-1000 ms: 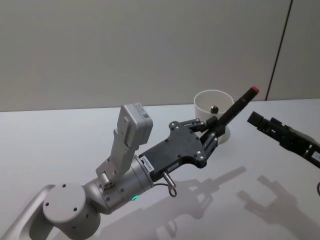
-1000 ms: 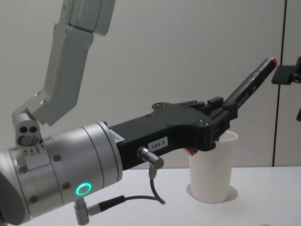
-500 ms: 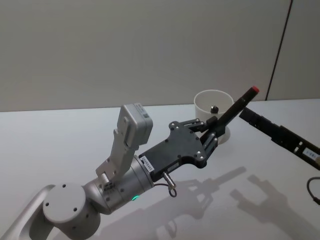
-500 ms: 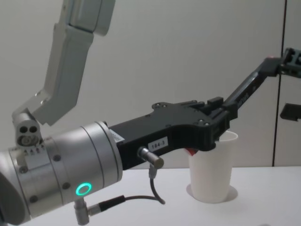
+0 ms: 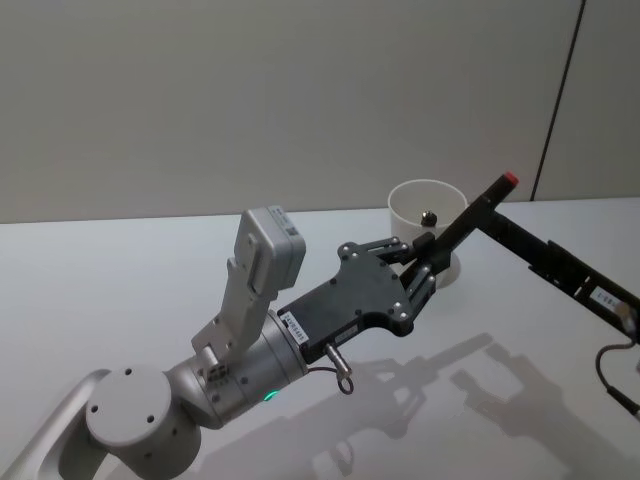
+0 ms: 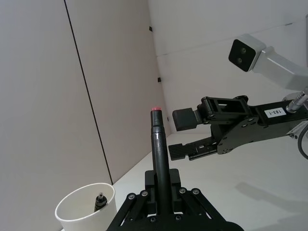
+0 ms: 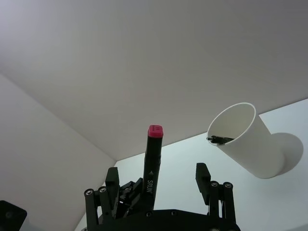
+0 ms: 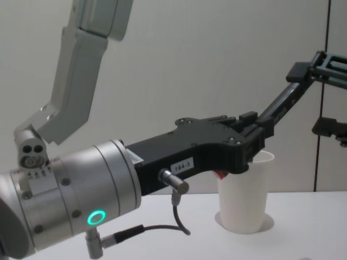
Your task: Place the pen into the pen holder.
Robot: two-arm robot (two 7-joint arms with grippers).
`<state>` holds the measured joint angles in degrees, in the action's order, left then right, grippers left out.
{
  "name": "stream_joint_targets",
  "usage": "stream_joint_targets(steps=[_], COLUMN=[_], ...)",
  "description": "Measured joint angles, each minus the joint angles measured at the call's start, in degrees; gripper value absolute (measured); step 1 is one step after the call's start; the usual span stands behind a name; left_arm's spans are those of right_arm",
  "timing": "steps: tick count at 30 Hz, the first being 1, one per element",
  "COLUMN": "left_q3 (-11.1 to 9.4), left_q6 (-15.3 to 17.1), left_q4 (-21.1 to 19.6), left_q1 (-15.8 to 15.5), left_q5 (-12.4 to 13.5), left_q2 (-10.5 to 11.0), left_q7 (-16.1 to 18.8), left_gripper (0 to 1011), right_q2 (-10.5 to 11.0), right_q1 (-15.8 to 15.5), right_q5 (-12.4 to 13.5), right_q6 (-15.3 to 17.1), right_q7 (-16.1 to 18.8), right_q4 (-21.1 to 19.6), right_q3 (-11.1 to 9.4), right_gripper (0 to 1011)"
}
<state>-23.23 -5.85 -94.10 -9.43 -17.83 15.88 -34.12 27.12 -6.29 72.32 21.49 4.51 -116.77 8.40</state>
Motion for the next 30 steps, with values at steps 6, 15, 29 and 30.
stream_joint_targets(steps=[6,15,29,30], left_q3=[0.0,0.0,0.0,0.0], left_q6=[0.0,0.0,0.0,0.0], left_q4=[0.0,0.0,0.0,0.0], left_q1=[0.0,0.0,0.0,0.0], left_q5=[0.0,0.0,0.0,0.0], left_q2=[0.0,0.0,0.0,0.0], left_q7=[0.0,0.0,0.0,0.0], left_gripper=[173,172,173,172], right_q2=[-0.71,-1.45,-1.61,-1.62], right_q1=[0.58,1.59,1.93,1.92], right_q5=[0.43,0.38,0.25,0.25], right_q6=[-0.36,-0.37,-1.14,-1.23], right_q7=[-1.65,-2.35,-3.23,-3.33], right_q4=[0.15,0.6,0.74,0.75], right_q3=[0.88,2.04,3.57,3.64], right_gripper=[1001,1001,1001,1001])
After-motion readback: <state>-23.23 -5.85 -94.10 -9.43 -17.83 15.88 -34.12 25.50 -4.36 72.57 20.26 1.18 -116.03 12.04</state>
